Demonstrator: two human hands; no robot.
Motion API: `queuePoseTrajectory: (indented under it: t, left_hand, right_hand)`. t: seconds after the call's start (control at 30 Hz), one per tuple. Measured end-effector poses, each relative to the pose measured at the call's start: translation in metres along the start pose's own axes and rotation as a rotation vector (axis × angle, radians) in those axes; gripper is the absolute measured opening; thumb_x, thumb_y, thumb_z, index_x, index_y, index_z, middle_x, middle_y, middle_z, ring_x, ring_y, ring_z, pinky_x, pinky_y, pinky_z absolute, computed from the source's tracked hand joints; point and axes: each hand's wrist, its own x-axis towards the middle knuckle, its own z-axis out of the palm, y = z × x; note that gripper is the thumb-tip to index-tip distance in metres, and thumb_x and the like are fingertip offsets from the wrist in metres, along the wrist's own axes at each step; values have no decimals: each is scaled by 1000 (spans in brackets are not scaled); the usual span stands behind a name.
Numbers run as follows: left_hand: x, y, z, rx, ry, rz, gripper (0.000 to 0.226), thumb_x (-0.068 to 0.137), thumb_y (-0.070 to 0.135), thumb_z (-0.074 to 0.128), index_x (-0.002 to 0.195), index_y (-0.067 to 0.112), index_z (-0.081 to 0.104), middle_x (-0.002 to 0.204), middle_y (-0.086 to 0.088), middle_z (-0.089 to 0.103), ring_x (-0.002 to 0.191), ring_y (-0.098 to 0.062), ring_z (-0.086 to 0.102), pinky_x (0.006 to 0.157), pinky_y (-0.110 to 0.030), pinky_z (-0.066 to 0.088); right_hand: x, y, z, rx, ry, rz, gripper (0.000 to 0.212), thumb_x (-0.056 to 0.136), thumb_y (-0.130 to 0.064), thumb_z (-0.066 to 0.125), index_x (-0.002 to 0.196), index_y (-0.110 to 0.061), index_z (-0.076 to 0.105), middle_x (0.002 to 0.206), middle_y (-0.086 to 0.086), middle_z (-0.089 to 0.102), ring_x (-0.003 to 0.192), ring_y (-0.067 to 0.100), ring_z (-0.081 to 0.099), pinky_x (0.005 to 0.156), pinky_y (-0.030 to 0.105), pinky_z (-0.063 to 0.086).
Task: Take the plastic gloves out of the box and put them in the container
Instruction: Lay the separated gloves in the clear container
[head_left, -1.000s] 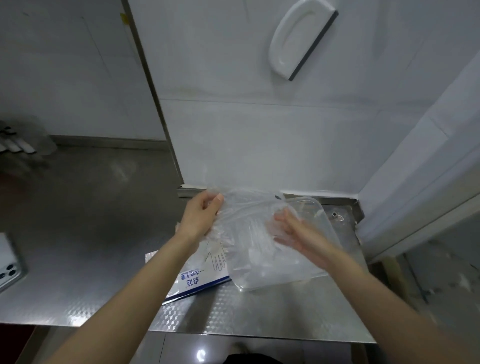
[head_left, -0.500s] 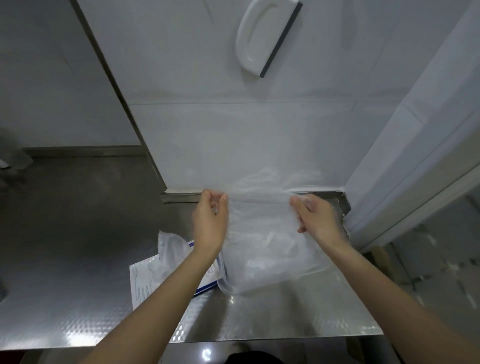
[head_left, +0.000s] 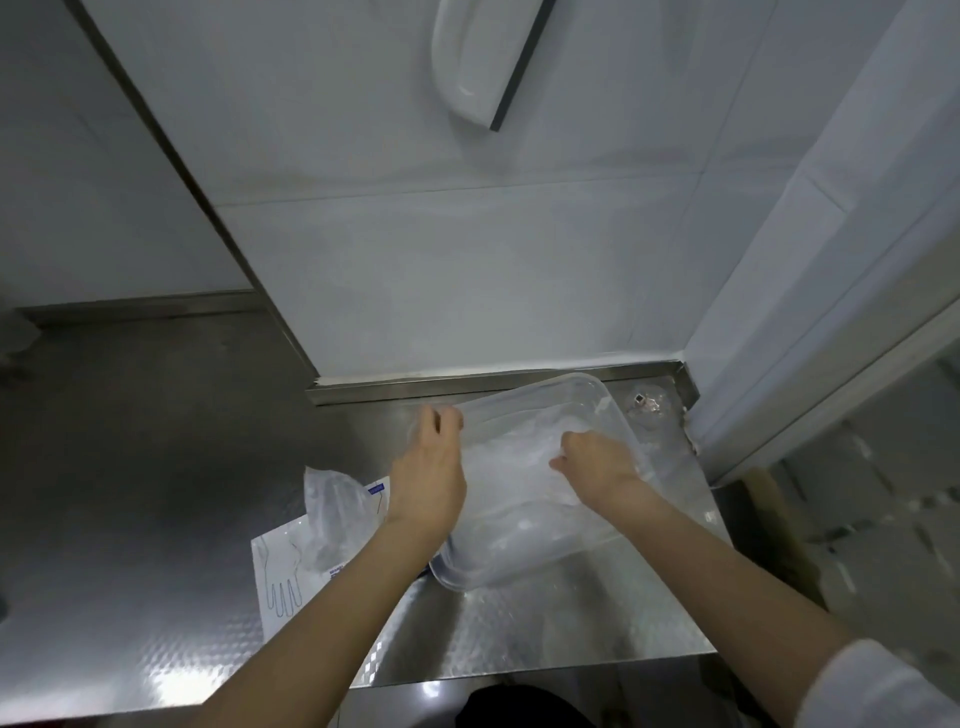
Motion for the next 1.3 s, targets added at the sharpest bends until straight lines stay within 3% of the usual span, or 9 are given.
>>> queuePoseTrajectory:
  t: [0.13, 0.27, 0.37, 0.43, 0.57, 0.73, 0.87, 1.03, 1.3]
  left_hand:
    - [-2, 6, 15, 156, -193, 237, 40, 83, -7, 43, 118, 12, 46, 119, -6, 47, 100, -23, 47, 71, -28, 32]
    - [-3, 8, 36, 423, -509, 254, 46, 92, 5, 42, 137, 10, 35, 134, -12, 40, 119, -28, 43, 91, -34, 38]
    - [-1, 10, 47, 462, -596, 252, 49, 93, 6, 43, 140, 10, 31, 137, -13, 35, 123, -29, 40, 92, -35, 38]
    - [1, 14, 53, 451, -594, 239, 49, 93, 6, 45, 140, 10, 30, 138, -13, 33, 124, -29, 39, 92, -35, 38]
    - [6, 19, 64, 474, -558, 255, 54, 94, 12, 47, 144, 10, 25, 140, -13, 32, 126, -29, 36, 97, -36, 36]
    - [8, 13, 76, 425, -647, 209, 58, 91, 10, 54, 142, 12, 25, 142, -14, 25, 127, -35, 35, 97, -42, 42]
    - [10, 10, 81, 476, -672, 197, 69, 87, 10, 57, 143, 13, 17, 143, -18, 19, 125, -45, 35, 98, -47, 44]
    - [10, 10, 86, 582, -672, 229, 77, 85, 12, 58, 145, 11, 10, 146, -26, 15, 122, -48, 38, 96, -46, 42]
    - [12, 6, 72, 512, -773, 220, 76, 92, 20, 56, 150, 12, 7, 153, -21, 10, 129, -43, 36, 102, -43, 38]
  right_hand:
    - [1, 2, 0, 20, -2, -9, 34, 100, -33, 43, 118, -5, 50, 116, 14, 61, 106, 31, 59, 78, 32, 43]
    - [-7, 1, -7, 76, -15, -9, 38, 99, -31, 45, 128, -6, 42, 125, 13, 56, 113, 30, 55, 85, 34, 42]
    - [-23, -4, -14, 107, 241, -147, 36, 98, -20, 47, 133, -11, 41, 133, 6, 46, 123, 24, 42, 100, 31, 35]
    - [-34, -11, -15, 180, 358, -313, 30, 97, -12, 46, 127, -13, 50, 127, 3, 50, 119, 21, 45, 95, 28, 35]
    - [-34, -26, 0, 178, 61, -425, 28, 97, -15, 47, 125, -17, 51, 128, 0, 46, 111, 18, 52, 84, 27, 41]
    - [7, -4, 23, 202, -211, -187, 62, 86, -19, 67, 139, -18, 35, 140, 9, 32, 113, 27, 52, 96, 31, 40]
    - [19, 10, 28, 45, -211, -199, 77, 74, -22, 79, 139, -22, 36, 137, 6, 33, 118, 23, 48, 97, 30, 40]
    - [21, 9, 30, -111, -165, -183, 81, 73, -27, 80, 140, -27, 34, 139, 7, 34, 121, 24, 49, 98, 33, 41]
    - [12, 3, 16, -218, -238, -150, 65, 90, -32, 61, 144, -19, 29, 151, 11, 21, 132, 29, 37, 100, 38, 39]
